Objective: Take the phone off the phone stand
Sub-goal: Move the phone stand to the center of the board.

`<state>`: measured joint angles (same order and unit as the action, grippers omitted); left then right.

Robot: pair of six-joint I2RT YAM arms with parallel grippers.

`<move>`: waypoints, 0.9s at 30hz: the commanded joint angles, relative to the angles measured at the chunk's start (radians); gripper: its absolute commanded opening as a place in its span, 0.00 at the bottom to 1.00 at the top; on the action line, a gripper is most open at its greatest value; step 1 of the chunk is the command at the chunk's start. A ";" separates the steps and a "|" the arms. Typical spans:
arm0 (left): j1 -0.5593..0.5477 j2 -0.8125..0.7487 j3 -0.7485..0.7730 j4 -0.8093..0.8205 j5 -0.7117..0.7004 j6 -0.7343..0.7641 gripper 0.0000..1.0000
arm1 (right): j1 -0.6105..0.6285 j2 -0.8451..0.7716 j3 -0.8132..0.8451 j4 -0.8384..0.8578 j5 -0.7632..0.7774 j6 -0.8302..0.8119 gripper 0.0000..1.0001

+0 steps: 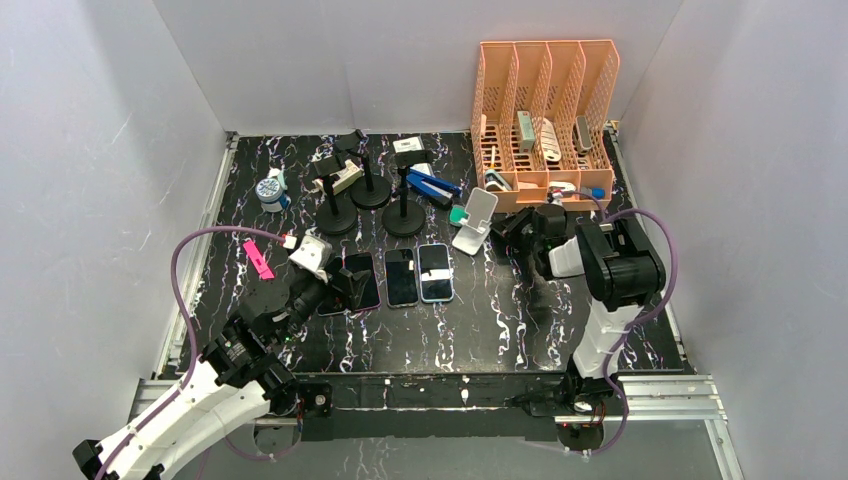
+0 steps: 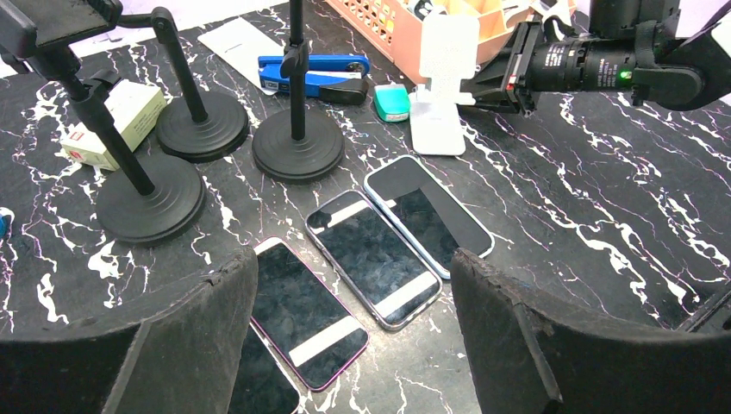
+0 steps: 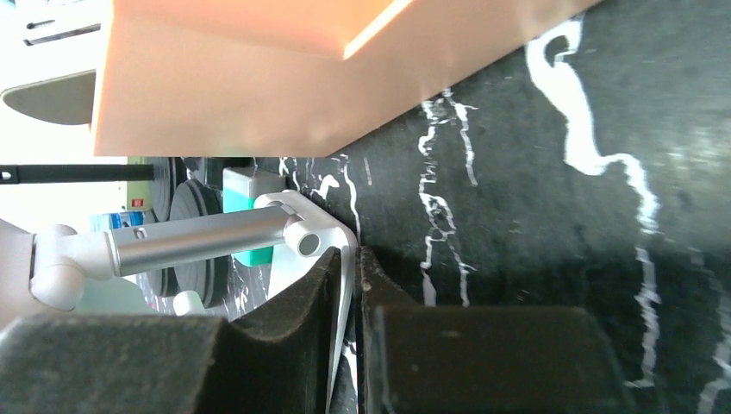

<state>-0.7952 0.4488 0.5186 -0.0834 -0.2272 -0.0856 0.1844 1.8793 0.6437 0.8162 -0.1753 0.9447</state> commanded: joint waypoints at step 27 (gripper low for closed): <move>-0.001 0.011 -0.003 0.016 -0.007 0.010 0.79 | 0.106 -0.029 0.106 -0.152 0.058 -0.117 0.23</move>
<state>-0.7952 0.4568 0.5186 -0.0834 -0.2272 -0.0853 0.2848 1.9305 0.7567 0.7635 -0.1577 0.8951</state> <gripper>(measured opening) 0.792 0.221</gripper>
